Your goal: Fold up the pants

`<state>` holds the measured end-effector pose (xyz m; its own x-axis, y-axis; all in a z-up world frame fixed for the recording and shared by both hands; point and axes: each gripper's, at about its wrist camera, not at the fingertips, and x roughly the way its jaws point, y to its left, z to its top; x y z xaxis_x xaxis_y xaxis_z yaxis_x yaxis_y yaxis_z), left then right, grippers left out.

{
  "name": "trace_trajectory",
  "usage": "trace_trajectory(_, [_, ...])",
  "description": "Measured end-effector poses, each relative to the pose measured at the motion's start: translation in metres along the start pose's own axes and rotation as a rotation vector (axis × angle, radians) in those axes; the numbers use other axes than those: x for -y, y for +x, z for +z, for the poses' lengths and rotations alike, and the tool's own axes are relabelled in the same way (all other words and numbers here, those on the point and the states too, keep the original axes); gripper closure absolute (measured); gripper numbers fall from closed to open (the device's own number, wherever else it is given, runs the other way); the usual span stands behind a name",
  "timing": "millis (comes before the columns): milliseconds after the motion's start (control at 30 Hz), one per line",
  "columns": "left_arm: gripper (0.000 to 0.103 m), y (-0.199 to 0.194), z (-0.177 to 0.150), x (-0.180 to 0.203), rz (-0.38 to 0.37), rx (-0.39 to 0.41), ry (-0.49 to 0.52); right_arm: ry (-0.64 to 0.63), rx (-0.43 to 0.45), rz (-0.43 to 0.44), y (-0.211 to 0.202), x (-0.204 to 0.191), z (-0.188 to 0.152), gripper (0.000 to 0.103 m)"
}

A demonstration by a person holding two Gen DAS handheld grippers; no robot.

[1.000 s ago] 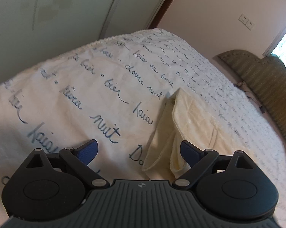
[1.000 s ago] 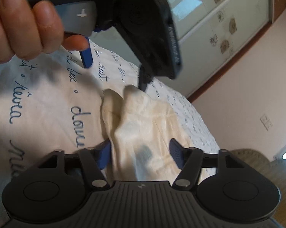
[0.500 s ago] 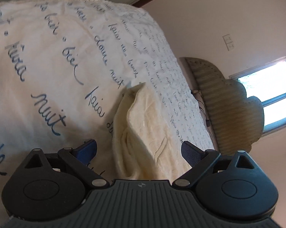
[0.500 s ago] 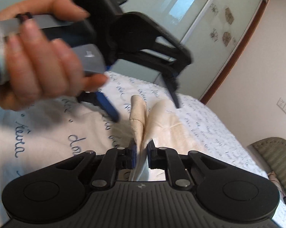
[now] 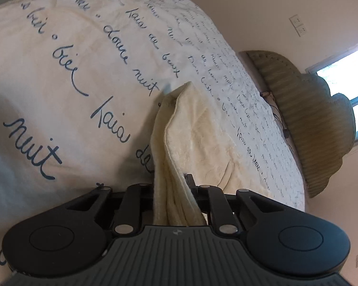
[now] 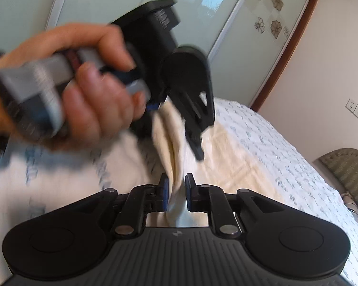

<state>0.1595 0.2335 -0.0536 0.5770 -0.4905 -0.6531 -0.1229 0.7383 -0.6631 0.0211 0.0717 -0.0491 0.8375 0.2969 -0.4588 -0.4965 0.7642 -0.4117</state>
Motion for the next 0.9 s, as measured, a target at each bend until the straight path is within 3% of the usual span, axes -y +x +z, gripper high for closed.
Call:
trace_trajectory(233, [0.09, -0.025, -0.017, 0.037, 0.052, 0.11, 0.116, -0.008, 0.024, 0.003, -0.002, -0.005, -0.004, 0.09])
trace_trajectory(367, [0.09, -0.052, -0.028, 0.071, 0.037, 0.184, 0.191, 0.125, 0.125, 0.05, -0.026, 0.019, -0.003, 0.09])
trace_trajectory(567, [0.09, -0.086, -0.053, 0.136, -0.007, 0.27, 0.314, 0.293, 0.256, 0.052, -0.072, 0.057, -0.009, 0.091])
trace_trajectory(900, [0.09, -0.092, -0.112, 0.224, -0.061, 0.301, 0.442, 0.32, 0.289, -0.101, -0.113, 0.063, -0.038, 0.093])
